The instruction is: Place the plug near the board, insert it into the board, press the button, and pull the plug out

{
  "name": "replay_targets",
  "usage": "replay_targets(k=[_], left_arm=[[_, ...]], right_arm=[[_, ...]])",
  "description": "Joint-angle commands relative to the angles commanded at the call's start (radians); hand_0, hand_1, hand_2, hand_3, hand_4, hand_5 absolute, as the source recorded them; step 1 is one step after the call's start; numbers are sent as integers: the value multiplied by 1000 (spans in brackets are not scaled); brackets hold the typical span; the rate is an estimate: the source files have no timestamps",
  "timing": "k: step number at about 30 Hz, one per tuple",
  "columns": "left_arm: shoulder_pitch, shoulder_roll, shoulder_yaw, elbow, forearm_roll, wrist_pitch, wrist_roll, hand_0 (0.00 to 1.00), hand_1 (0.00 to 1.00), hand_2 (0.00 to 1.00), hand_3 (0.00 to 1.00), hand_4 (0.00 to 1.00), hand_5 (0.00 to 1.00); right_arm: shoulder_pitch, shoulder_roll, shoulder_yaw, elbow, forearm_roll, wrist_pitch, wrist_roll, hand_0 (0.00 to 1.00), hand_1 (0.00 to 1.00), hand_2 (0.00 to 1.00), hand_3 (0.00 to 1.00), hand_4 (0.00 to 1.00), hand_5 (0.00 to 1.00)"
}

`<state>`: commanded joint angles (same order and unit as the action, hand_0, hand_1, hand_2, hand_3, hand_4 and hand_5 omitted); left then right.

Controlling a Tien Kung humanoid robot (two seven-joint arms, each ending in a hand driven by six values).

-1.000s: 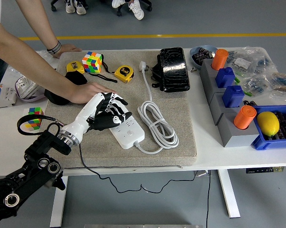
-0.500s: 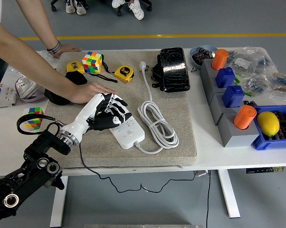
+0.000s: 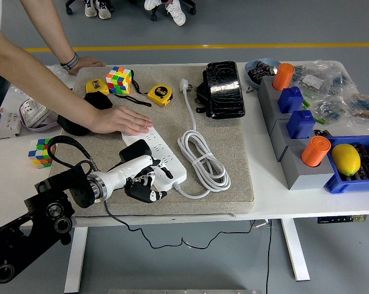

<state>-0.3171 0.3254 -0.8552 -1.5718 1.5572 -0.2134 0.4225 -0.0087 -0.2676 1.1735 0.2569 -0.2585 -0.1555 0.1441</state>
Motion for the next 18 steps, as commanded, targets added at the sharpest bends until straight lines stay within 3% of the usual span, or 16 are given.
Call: replay_targets(k=[18], left_arm=[[-10,-15,21,47,18,24,-16,61,85,149,836,783,2]], right_arm=[[-5,0,0,1,1,0,1,548,569,521,504,815,351]])
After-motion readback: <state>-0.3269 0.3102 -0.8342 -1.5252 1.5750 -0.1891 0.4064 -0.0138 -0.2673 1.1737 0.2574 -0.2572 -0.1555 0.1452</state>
